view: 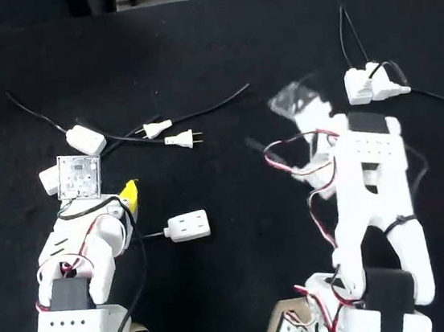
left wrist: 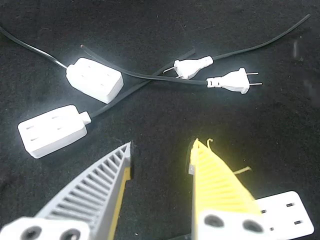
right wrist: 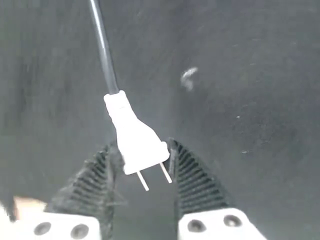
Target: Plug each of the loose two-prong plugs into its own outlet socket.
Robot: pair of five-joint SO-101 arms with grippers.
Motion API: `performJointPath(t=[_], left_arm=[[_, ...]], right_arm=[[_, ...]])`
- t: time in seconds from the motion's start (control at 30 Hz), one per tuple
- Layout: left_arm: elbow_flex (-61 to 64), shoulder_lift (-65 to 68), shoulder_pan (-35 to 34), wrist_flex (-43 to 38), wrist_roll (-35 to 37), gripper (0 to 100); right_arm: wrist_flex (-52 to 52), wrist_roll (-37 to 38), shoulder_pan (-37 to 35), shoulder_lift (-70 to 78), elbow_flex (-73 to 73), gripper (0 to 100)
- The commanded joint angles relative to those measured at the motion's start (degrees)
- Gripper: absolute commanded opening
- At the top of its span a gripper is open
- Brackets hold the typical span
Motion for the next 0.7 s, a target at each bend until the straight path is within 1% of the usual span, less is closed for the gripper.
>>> performJointPath(t=[0.0, 0.1, 0.27, 0.33, 0.47, 0.5, 0.6, 0.67], left_arm=[[-0.7, -0.4, -0.6, -0.6, 0.3, 20], [-0.7, -0.4, -0.6, -0.6, 0.3, 20], [-0.7, -0.4, -0.6, -0.6, 0.2, 20], [-0.7, -0.4, -0.6, -0.6, 0.2, 20], [-0.7, -0.4, -0.6, -0.6, 0.2, 20], [-0.7, -0.4, -0.6, -0.6, 0.2, 20], [-0.7, -0.4, -0.6, -0.6, 0.2, 20], [-0.7, -0.4, -0.6, -0.6, 0.1, 20]], right_arm=[[-2.5, -14.1, -4.3, -2.2, -2.9, 1.1], [-2.4, -18.0, -8.6, -2.2, -1.2, 1.1], [-3.3, -17.8, -17.2, -2.2, 3.8, 1.3], [-3.4, -17.8, -19.1, -2.2, 4.9, 4.4], [-3.2, -17.8, -19.5, -2.2, 5.8, 20.4], [-2.9, -17.8, -19.4, -2.2, 5.8, 23.0], [-2.9, -16.4, -19.2, -2.2, 5.6, 24.0], [-3.3, -12.0, -18.4, -2.6, 5.4, 22.7]])
